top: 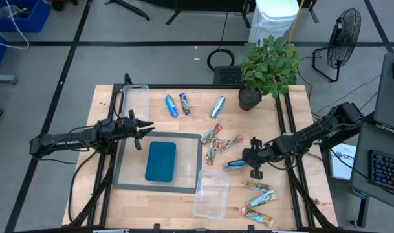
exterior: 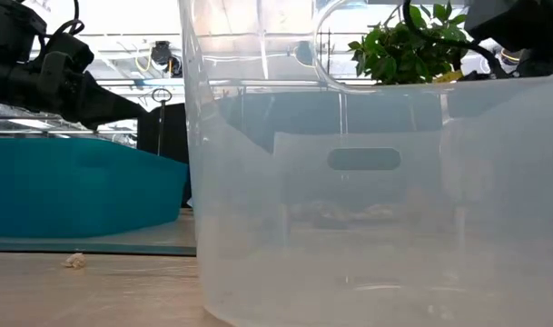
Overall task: Pick and place Granola Bars by type
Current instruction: Put the yellow granola bar into the top transparent bin
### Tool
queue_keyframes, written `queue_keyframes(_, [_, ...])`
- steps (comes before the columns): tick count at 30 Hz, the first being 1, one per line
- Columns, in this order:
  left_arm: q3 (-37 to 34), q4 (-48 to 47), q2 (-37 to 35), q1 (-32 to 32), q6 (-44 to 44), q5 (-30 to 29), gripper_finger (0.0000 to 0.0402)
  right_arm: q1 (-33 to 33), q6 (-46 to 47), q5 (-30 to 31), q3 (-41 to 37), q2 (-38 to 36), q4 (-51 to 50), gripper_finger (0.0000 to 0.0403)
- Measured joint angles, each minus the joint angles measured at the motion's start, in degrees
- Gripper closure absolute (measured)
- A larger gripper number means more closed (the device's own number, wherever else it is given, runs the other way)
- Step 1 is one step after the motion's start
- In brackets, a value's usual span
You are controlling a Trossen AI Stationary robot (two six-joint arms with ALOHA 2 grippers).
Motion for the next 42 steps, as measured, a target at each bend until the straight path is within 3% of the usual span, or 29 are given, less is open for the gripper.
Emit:
queue_keyframes(12, [0.00, -0.02, 0.00, 0.00, 0.00, 0.00, 0.0293, -3.52, -10.64, 14.10, -0.04, -8.28, 4.21, 0.0402])
queue_keyframes(18, [0.00, -0.01, 0.01, 0.00, -0.01, 0.00, 0.0293, -8.37, -21.83, 15.01, -0.04, -11.34, 17.04, 0.0402])
queue_keyframes(26, [0.00, 5.46, 0.02, 0.00, -0.33, 0.00, 0.0293, -17.51, -32.67, 0.69, -0.04, -7.13, 36.54, 0.0403])
queue_keyframes(38, [-0.02, 10.63, 0.03, 0.00, -4.85, 0.16, 0.0293, -24.97, -34.79, -18.43, -0.04, 1.42, 55.30, 0.0403])
queue_keyframes(42, [-0.02, 14.38, 1.84, -0.67, -4.64, 7.62, 0.0293, -26.41, -34.65, -19.39, -0.02, 4.12, 59.21, 0.0403])
